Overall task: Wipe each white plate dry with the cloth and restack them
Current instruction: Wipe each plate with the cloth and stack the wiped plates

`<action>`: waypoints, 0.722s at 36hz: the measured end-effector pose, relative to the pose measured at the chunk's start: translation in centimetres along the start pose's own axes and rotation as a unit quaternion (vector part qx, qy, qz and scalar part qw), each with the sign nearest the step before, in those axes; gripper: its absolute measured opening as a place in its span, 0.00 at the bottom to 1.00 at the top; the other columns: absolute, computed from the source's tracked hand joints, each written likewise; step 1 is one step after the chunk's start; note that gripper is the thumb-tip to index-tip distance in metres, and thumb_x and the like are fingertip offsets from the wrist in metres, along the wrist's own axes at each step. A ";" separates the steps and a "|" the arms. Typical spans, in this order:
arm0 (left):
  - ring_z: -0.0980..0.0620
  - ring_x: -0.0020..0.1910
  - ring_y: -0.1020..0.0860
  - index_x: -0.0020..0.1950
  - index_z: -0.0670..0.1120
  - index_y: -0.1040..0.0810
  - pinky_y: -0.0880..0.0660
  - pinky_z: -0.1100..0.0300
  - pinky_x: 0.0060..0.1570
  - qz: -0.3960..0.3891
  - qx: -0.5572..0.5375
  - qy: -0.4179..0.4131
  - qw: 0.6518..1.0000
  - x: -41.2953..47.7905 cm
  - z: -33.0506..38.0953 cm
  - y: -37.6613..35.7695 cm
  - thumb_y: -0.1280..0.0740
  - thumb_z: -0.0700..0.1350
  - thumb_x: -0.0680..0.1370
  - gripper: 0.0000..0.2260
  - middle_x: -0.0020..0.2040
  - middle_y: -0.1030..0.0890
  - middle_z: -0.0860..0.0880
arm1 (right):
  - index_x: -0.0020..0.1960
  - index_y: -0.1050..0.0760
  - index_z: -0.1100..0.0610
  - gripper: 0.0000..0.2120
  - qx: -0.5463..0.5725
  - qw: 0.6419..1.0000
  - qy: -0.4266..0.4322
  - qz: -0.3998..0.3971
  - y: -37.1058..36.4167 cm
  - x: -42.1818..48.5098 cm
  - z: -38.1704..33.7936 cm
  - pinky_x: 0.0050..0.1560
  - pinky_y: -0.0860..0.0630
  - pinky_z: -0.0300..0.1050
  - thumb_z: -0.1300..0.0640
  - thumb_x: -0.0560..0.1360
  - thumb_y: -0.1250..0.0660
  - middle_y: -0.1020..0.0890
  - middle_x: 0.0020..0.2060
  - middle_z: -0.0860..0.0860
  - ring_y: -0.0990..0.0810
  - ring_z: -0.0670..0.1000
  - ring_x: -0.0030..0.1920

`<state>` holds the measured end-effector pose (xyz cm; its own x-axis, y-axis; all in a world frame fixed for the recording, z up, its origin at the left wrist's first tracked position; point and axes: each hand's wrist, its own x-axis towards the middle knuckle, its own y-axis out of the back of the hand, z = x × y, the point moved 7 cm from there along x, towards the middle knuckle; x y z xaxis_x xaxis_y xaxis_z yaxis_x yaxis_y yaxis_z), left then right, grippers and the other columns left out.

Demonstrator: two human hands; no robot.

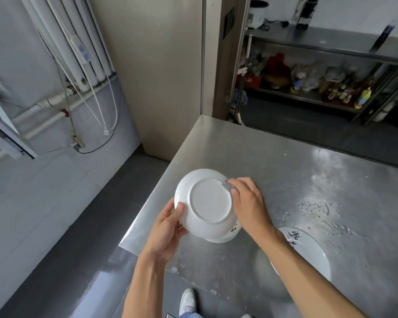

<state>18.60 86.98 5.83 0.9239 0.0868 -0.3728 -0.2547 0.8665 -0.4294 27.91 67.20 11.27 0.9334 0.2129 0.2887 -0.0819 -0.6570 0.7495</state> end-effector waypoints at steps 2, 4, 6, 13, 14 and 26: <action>0.49 0.53 0.17 0.69 0.56 0.19 0.18 0.50 0.55 -0.021 0.034 0.001 0.999 -0.1 0.0 -0.6 0.29 0.55 0.80 0.17 0.61 0.15 0.47 | 0.62 0.20 0.58 0.14 0.002 1.000 -0.004 0.002 0.2 0.6 -0.3 0.60 0.34 0.35 0.66 0.79 0.37 0.22 0.56 0.53 0.23 0.56 0.57; 0.49 0.53 0.17 0.69 0.57 0.19 0.18 0.50 0.55 -0.035 0.062 0.002 0.997 -0.2 -0.1 -1.2 0.31 0.56 0.80 0.18 0.59 0.15 0.47 | 0.62 0.20 0.57 0.15 0.006 1.000 0.005 0.000 0.4 1.0 -1.2 0.60 0.36 0.33 0.67 0.79 0.37 0.23 0.57 0.52 0.24 0.55 0.58; 0.48 0.53 0.16 0.69 0.57 0.19 0.18 0.51 0.53 -0.042 0.081 -0.001 0.996 -0.2 -0.1 -1.6 0.32 0.57 0.80 0.18 0.59 0.15 0.46 | 0.63 0.20 0.56 0.16 0.008 0.999 0.031 -0.009 0.4 1.3 -2.4 0.62 0.34 0.35 0.67 0.79 0.37 0.23 0.58 0.52 0.24 0.55 0.59; 0.46 0.54 0.15 0.66 0.55 0.18 0.18 0.53 0.50 -0.031 0.100 -0.002 0.995 0.1 -0.5 -2.9 0.33 0.53 0.83 0.13 0.59 0.15 0.43 | 0.62 0.20 0.51 0.16 -0.015 0.976 0.192 -0.098 -1.3 0.2 -7.6 0.55 0.23 0.51 0.62 0.77 0.36 0.23 0.60 0.51 0.25 0.55 0.57; 0.46 0.54 0.15 0.66 0.54 0.18 0.18 0.53 0.50 -0.023 0.094 -0.003 0.995 0.2 -0.6 -3.0 0.34 0.51 0.85 0.11 0.59 0.15 0.43 | 0.61 0.20 0.51 0.16 -0.023 0.971 0.210 -0.112 -1.7 -0.2 -7.9 0.54 0.23 0.51 0.63 0.77 0.35 0.23 0.60 0.50 0.26 0.55 0.57; 0.46 0.52 0.16 0.66 0.40 0.21 0.19 0.49 0.58 0.140 -0.085 -0.010 0.986 1.0 -0.2 -0.3 0.36 0.42 0.86 0.11 0.56 0.14 0.40 | 0.56 0.23 0.47 0.19 -0.078 0.982 0.155 -0.079 -0.7 -3.9 -3.8 0.35 0.23 0.45 0.39 0.69 0.30 0.25 0.54 0.44 0.23 0.49 0.50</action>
<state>19.54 86.72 5.43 0.8150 0.3229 -0.4811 -0.5443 0.7114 -0.4446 23.01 69.57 11.92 0.7897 0.5286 0.3114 -0.0209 -0.4841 0.8748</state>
